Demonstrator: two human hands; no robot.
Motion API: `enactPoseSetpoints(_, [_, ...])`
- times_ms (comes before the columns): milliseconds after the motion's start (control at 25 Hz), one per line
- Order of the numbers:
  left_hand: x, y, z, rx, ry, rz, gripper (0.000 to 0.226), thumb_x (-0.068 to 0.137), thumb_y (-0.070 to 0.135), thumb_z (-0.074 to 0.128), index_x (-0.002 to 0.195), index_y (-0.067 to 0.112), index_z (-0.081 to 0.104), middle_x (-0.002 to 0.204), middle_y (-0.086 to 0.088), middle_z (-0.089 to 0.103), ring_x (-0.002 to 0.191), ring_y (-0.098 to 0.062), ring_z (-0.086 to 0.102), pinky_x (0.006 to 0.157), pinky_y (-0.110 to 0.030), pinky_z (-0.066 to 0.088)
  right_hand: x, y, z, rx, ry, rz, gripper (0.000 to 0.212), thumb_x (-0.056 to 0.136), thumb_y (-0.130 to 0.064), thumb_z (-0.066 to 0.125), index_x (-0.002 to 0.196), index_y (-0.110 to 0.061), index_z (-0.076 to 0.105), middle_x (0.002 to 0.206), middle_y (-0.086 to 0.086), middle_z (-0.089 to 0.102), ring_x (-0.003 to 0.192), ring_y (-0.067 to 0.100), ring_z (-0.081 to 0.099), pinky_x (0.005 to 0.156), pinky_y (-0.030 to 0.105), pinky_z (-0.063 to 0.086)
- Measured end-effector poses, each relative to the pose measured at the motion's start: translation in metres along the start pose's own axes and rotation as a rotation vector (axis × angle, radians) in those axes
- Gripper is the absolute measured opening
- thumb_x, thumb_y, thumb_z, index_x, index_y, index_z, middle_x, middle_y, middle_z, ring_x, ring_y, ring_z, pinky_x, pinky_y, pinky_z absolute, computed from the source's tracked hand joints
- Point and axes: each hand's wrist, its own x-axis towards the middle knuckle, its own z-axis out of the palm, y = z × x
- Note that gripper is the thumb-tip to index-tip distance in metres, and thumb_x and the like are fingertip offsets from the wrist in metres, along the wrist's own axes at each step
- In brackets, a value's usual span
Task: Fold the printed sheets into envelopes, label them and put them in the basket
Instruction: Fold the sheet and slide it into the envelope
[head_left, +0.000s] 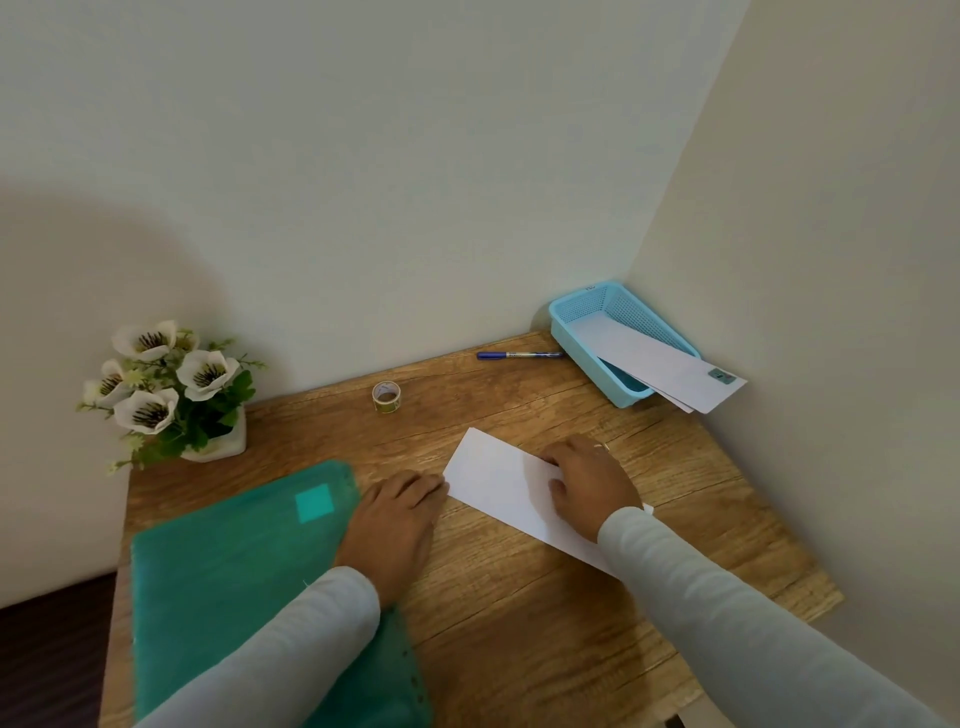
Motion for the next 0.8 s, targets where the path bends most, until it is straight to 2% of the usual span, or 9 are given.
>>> enactPoseSetpoints(80, [-0.004,-0.003,0.005,-0.030,0.020,-0.009,0.041,0.094,0.020,0.064,0.135,0.018,0.066,0.137,0.004,0.064,0.126,-0.024,0.057,0.103,-0.047,0.048,-0.001,-0.021,0.005,-0.152,0.010,-0.166,0.054,0.094,-0.026,0.069,0.145,-0.024,0.052,0.149,0.001,0.048,0.135,0.027,0.046,0.116,0.044,0.041])
enactPoseSetpoints(200, [-0.007,-0.003,0.010,-0.034,0.016,-0.027,0.044,0.098,0.031,0.043,0.135,0.022,0.065,0.136,0.006,0.064,0.127,-0.021,0.055,0.105,-0.045,0.045,-0.006,-0.054,0.023,-0.116,-0.096,-0.372,0.061,0.094,-0.030,0.068,0.150,-0.021,0.045,0.156,0.003,0.041,0.141,0.030,0.039,0.118,0.045,0.035])
enactPoseSetpoints(360, [-0.004,-0.003,0.009,-0.035,-0.030,-0.049,0.045,0.097,0.033,0.043,0.135,0.024,0.064,0.136,0.006,0.064,0.128,-0.020,0.055,0.107,-0.043,0.041,0.007,-0.067,0.033,-0.244,-0.088,-0.492,0.071,0.092,-0.023,0.070,0.153,-0.022,0.035,0.158,0.004,0.037,0.138,0.032,0.040,0.115,0.048,0.038])
enactPoseSetpoints(520, [-0.003,0.001,0.006,-0.055,-0.093,-0.103,0.044,0.098,0.026,0.052,0.140,0.023,0.061,0.142,0.005,0.060,0.134,-0.022,0.051,0.112,-0.044,0.036,0.032,-0.057,0.017,-0.303,-0.100,-0.387,0.084,0.085,-0.018,0.073,0.157,-0.022,0.030,0.157,0.003,0.035,0.136,0.033,0.040,0.112,0.047,0.040])
enactPoseSetpoints(640, [0.013,0.006,0.002,-0.051,-0.153,-0.121,0.048,0.101,0.026,0.044,0.149,0.023,0.050,0.151,0.004,0.051,0.141,-0.022,0.041,0.118,-0.043,0.029,0.040,-0.055,0.010,-0.226,-0.143,-0.307,0.083,0.085,-0.015,0.072,0.156,-0.027,0.030,0.155,0.005,0.038,0.137,0.034,0.039,0.109,0.046,0.044])
enactPoseSetpoints(800, [0.041,0.016,0.002,-0.025,-0.179,-0.151,0.052,0.102,0.027,0.041,0.154,0.024,0.039,0.157,0.003,0.041,0.143,-0.021,0.034,0.120,-0.042,0.025,0.041,-0.056,0.013,-0.280,-0.160,-0.329,0.086,0.087,-0.021,0.074,0.158,-0.024,0.027,0.158,0.005,0.037,0.139,0.034,0.038,0.113,0.046,0.043])
